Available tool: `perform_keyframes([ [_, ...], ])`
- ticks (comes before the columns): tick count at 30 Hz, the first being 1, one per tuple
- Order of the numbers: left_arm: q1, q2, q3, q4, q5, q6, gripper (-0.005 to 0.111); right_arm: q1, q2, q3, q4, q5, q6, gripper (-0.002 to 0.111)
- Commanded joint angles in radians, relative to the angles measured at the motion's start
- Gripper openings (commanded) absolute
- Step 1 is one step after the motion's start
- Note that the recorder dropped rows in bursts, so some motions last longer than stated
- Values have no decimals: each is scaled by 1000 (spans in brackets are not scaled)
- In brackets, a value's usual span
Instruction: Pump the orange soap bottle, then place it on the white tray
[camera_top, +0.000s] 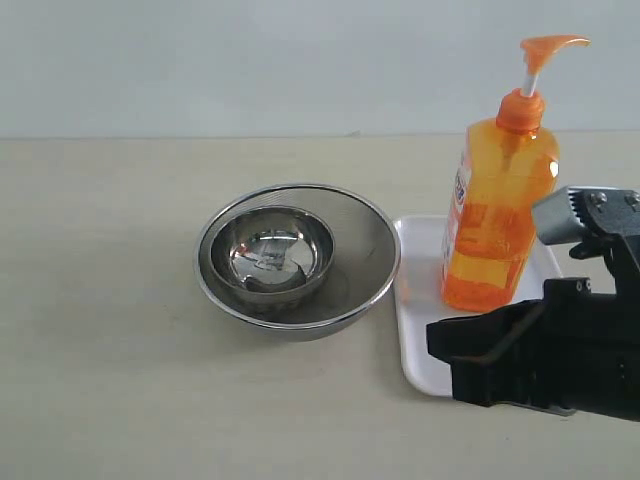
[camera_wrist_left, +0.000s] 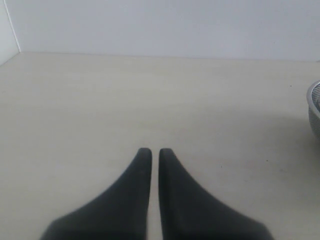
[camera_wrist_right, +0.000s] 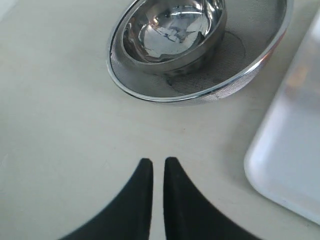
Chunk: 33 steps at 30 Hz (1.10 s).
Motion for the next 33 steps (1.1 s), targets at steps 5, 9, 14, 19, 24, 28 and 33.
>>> perform_keyframes([
  [5, 2, -3, 3, -3, -2, 2, 5, 0, -8, 5, -2, 11, 3, 3],
  [9, 2, -3, 3, -3, -2, 2, 5, 0, -8, 5, -2, 11, 3, 3],
  [14, 2, -3, 3, -3, -2, 2, 5, 0, -8, 5, -2, 9, -2, 3],
  [19, 2, -3, 3, -3, -2, 2, 5, -2, -38, 6, -2, -120, -5, 3],
  [24, 2, -3, 3, -3, -2, 2, 5, -3, -343, 72, -2, -286, -63, 3],
  [28, 2, -3, 3, -3, -2, 2, 5, -96, -691, 217, -2, -295, -108, 3],
  [33, 2, -3, 3, -3, -2, 2, 5, -230, -969, 337, -2, -293, -110, 3],
])
